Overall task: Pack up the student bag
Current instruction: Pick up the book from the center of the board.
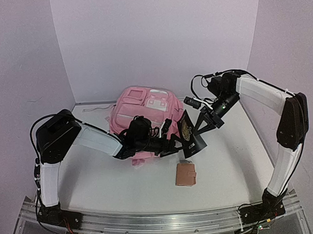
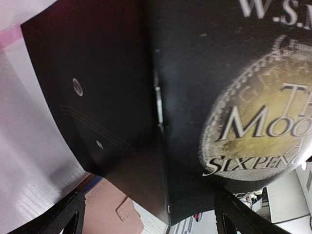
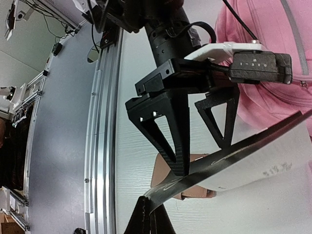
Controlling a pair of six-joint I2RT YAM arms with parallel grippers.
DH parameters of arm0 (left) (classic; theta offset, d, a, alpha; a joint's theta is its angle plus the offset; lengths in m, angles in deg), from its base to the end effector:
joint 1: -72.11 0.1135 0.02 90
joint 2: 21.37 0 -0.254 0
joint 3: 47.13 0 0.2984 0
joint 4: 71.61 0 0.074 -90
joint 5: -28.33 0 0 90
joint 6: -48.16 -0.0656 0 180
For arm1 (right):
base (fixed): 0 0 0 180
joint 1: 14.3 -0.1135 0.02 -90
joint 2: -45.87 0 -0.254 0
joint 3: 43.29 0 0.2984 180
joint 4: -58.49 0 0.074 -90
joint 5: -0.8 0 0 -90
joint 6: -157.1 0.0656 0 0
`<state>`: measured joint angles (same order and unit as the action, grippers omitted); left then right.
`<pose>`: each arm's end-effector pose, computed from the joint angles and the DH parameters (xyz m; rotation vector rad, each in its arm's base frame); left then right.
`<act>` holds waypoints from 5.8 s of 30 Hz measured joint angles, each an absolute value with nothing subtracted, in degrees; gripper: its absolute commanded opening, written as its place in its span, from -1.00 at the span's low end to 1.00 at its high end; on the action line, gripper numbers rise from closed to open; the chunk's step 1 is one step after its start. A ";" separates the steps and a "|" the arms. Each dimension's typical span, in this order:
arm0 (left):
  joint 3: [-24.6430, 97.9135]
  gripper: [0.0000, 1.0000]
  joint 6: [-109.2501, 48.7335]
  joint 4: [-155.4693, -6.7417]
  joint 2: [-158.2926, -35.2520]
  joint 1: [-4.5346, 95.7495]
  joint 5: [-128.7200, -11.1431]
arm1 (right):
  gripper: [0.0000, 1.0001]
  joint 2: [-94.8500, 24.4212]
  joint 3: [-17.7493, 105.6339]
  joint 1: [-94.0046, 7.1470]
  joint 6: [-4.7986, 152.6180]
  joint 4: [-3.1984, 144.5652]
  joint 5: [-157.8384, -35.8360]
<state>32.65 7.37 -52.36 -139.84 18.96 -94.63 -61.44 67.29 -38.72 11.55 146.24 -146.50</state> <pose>0.2687 -0.4181 0.1073 0.5427 2.2108 -1.6414 0.3451 0.2173 0.2641 -1.6514 1.8669 1.2791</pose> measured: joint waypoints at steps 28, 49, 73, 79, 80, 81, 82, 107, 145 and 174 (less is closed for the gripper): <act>24.32 -0.65 10.31 -27.10 -137.63 18.37 -101.98 | -1.00 -58.69 68.33 -42.09 14.89 146.96 -146.92; 18.11 -0.99 6.47 -28.23 -126.25 18.04 -87.67 | 0.71 -58.88 70.21 -33.49 43.42 140.92 -143.21; 15.61 -0.99 5.27 -10.75 -125.56 16.93 -59.62 | 0.61 -46.58 42.72 -38.68 95.46 81.27 -152.37; 16.74 -1.00 7.50 -8.65 -129.19 15.75 -59.20 | 0.16 -46.65 41.82 -40.43 102.26 71.94 -150.85; 16.74 -1.00 8.01 -8.36 -129.57 15.75 -59.30 | 0.00 -46.75 41.82 -40.50 103.08 70.97 -150.58; 16.74 -1.00 8.35 -8.22 -129.92 15.76 -59.36 | -0.14 -46.84 41.82 -40.52 103.21 70.08 -150.31; 16.74 -1.00 8.83 -8.10 -130.13 15.81 -59.32 | -0.34 -46.95 41.82 -40.50 103.85 69.46 -150.00; 14.14 0.82 -1.46 -66.68 -102.45 16.85 -74.46 | -1.00 -46.56 45.46 -39.81 70.07 101.37 -154.38; 6.06 -0.73 4.87 -49.24 -104.75 20.63 -99.21 | -1.00 -52.44 55.70 -46.70 44.47 129.42 -157.59; -18.44 -1.00 23.91 -65.50 -62.91 16.33 -39.76 | 0.07 -77.18 83.22 -58.01 48.14 112.27 -112.66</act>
<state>-18.44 23.91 -65.50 -62.91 16.33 -39.76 -77.18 83.22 -58.01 48.14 112.27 -112.66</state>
